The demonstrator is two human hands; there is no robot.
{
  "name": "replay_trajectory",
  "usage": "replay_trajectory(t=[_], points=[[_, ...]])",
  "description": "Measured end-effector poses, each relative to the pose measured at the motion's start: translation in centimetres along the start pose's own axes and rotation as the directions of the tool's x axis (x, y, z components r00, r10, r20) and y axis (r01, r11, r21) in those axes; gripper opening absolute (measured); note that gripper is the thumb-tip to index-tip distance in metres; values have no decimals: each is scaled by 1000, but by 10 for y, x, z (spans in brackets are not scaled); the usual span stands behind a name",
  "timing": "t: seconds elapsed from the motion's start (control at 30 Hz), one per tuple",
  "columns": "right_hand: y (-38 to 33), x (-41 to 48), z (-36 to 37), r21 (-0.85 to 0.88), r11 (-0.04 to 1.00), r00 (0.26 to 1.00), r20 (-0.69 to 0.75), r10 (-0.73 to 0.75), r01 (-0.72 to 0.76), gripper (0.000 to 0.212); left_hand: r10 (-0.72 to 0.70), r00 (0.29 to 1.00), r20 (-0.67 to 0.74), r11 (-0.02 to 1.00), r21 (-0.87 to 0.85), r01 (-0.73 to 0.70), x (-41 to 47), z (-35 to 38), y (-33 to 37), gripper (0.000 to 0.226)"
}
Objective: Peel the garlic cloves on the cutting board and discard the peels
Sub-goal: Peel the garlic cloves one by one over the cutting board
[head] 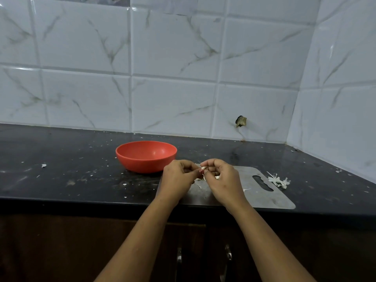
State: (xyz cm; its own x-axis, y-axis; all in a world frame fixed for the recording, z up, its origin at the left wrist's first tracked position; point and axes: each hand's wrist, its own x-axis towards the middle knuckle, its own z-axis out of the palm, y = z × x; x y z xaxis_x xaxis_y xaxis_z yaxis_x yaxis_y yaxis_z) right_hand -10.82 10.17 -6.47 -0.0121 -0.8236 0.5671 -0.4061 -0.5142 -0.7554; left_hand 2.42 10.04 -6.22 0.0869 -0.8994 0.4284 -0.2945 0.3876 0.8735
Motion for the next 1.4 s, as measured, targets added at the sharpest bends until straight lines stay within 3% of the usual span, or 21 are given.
replay_trajectory(t=[0.27,0.73,1.4], points=[[-1,0,0,-25,999,1000,21,-20,20,19,-4,1000,-11,998,66,5,1,0,-1,11],[-1,0,0,41,999,1000,4,16,-16,12,-14,999,-43,998,-54,12,-2,-1,1,8],[1,1,-3,166,986,1000,-12,-8,10,10,33,997,-76,996,-79,-39,-5,-1,4,18]])
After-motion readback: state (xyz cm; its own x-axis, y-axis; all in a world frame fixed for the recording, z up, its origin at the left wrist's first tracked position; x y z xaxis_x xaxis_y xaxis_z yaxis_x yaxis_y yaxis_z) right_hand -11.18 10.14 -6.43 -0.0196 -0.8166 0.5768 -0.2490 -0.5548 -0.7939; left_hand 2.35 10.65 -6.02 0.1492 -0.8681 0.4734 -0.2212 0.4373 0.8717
